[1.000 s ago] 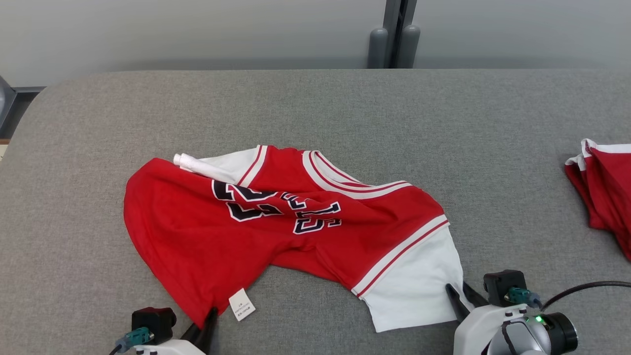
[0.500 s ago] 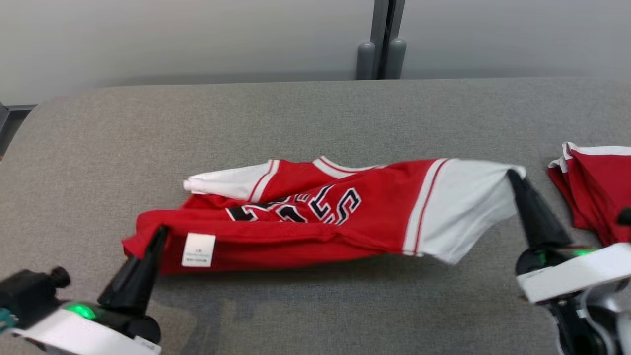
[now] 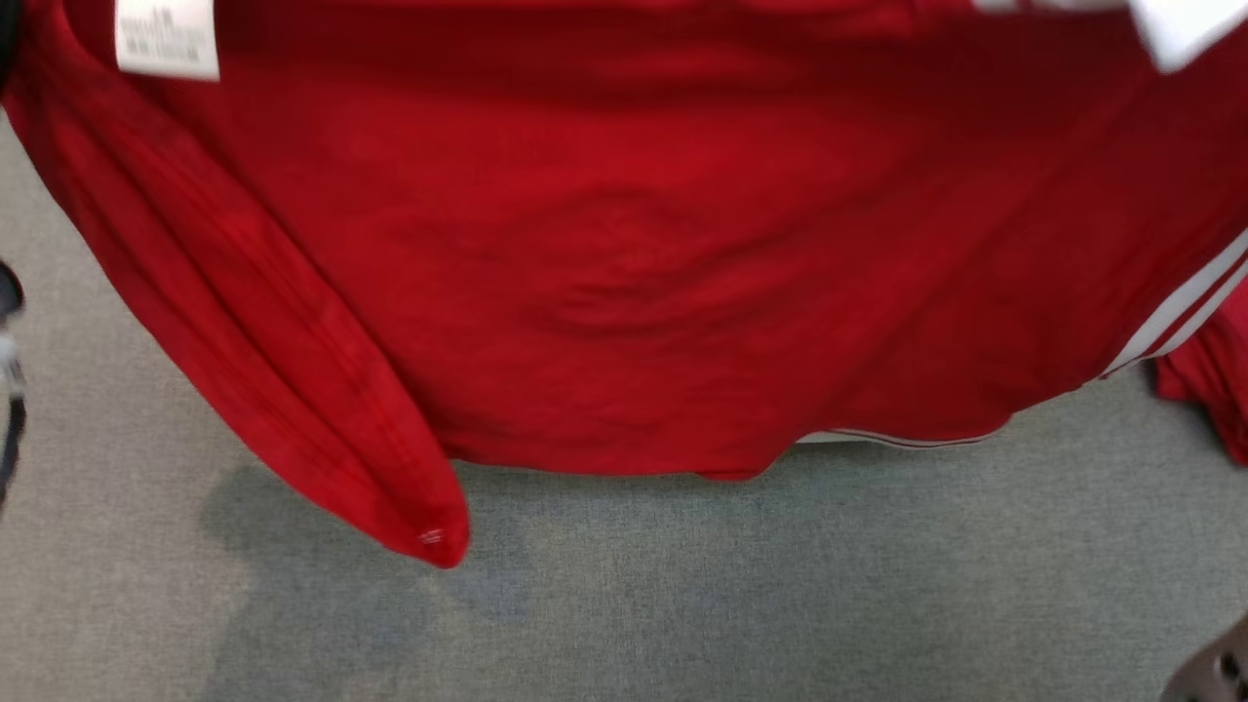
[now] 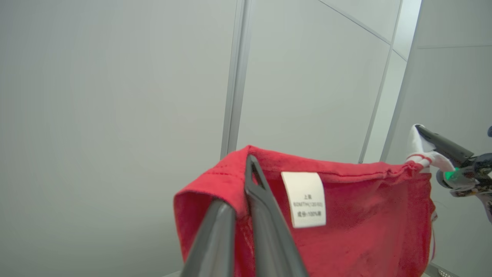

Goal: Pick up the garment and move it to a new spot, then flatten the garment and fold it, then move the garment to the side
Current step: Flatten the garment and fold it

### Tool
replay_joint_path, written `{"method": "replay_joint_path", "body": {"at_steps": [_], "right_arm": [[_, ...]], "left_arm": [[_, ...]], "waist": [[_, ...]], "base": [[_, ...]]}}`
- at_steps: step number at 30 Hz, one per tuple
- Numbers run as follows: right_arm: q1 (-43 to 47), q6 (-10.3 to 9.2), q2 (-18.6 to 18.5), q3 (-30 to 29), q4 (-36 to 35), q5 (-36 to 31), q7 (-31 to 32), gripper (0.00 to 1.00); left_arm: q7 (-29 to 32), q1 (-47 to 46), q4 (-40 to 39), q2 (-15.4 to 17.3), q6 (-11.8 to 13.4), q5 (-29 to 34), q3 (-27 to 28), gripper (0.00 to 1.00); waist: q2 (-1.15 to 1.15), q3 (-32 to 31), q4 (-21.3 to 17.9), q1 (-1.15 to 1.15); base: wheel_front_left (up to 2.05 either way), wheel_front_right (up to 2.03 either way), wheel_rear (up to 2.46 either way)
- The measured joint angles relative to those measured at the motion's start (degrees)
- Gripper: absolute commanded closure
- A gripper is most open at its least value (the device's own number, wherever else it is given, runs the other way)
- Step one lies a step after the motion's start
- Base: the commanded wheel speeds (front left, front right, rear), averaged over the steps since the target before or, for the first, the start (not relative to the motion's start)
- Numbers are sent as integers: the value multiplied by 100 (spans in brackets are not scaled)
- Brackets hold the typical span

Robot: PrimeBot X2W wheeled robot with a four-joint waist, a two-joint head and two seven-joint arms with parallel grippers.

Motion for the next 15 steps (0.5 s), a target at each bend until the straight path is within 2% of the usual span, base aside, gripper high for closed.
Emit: {"method": "replay_joint_path", "body": {"at_steps": [4, 7, 10, 15], "right_arm": [[-1558, 0, -2, -160, 1033, -661, 222, 100], [-2724, 0, 0, -227, 2017, -1285, 101, 100], [-3970, 1, 10, -285, 3071, -1777, -356, 100], [-5537, 8, 10, -339, 4843, -2147, -1557, 100]], "left_arm": [[222, -1483, 1136, 205, -10, 152, -370, 100], [122, -2658, 2195, 191, -66, 470, -701, 100], [-172, -3801, 3267, 170, -161, 907, -1002, 100], [-1120, -5211, 4751, 121, -250, 1577, -1507, 100]], "waist": [[0, 448, -13, 0], [0, 860, -5, 0], [0, 1319, 0, 0], [0, 2034, -43, 0]], "base": [[0, 0, 0], [0, 0, 0], [0, 0, 0], [0, 0, 0]]}}
